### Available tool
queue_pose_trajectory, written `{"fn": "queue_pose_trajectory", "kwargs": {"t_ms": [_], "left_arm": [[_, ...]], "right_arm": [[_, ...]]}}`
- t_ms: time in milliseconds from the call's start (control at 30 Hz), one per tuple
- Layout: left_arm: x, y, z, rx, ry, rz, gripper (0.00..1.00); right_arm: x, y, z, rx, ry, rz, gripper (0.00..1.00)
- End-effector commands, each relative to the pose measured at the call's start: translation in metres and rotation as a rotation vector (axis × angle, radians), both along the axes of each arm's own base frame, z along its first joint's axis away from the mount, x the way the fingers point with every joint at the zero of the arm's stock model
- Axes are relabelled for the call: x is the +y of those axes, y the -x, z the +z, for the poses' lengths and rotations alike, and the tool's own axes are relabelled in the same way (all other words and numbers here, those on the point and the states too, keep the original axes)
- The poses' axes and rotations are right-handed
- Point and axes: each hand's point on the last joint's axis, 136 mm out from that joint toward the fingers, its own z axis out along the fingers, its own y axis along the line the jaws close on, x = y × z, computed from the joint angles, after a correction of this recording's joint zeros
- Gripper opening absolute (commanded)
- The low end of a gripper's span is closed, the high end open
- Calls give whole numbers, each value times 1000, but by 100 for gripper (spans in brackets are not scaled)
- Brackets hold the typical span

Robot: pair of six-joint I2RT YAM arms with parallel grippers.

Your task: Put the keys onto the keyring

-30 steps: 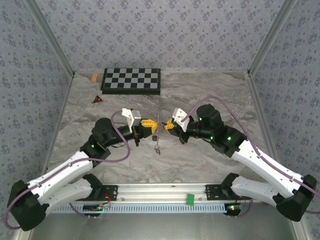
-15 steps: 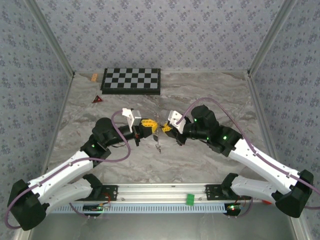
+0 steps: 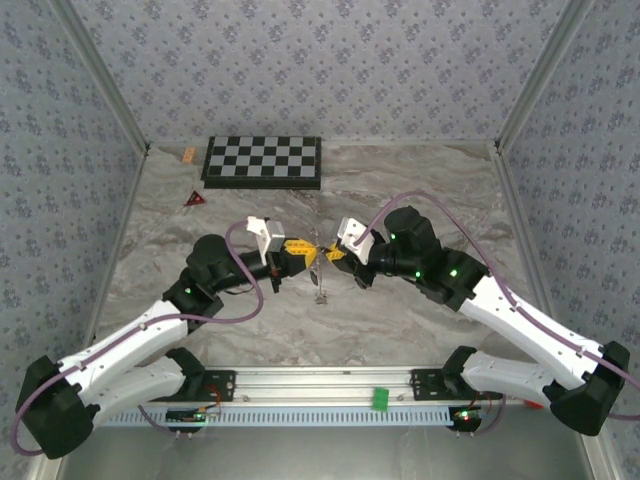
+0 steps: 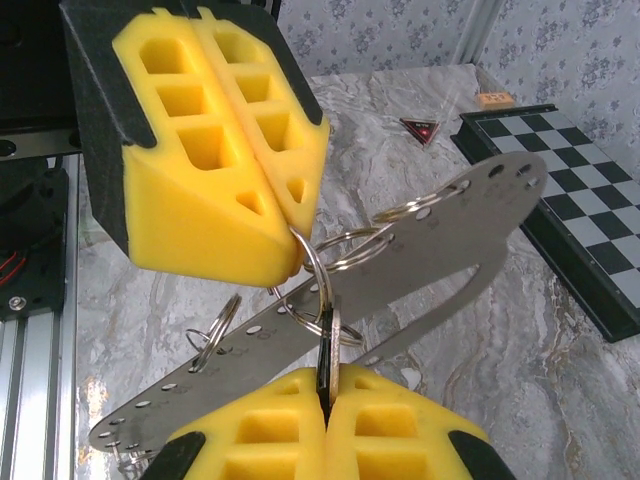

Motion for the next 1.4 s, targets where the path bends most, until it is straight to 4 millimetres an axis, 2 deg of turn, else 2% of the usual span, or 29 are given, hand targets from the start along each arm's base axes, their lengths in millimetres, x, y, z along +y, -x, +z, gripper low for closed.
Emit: {"fn": "queue_pose_trajectory", "kwargs": {"t_ms": [0,233,667,800,967,1367], "left_arm": [[-3,5,4,-24,5,-32,0],[1,3,3,-32,2,1,0],[-3,2,0,-17,-9,-15,0],[2,2,4,-34,5,9,0],[-1,4,5,-27,6,-18,0],[1,10,15,-43,35,-35,0]], "right_arm": [[2,-1,27,-50,-41,15,0],[-2,0,33,-72,-56,2,0],[-5,-3,36,-86,-67,-17,0],[-6,-4,37,-93,-74,-25,0],[-3,-1,37,-83,-80,-4,0],[2,-1,25,-62,-40,7,0]]}}
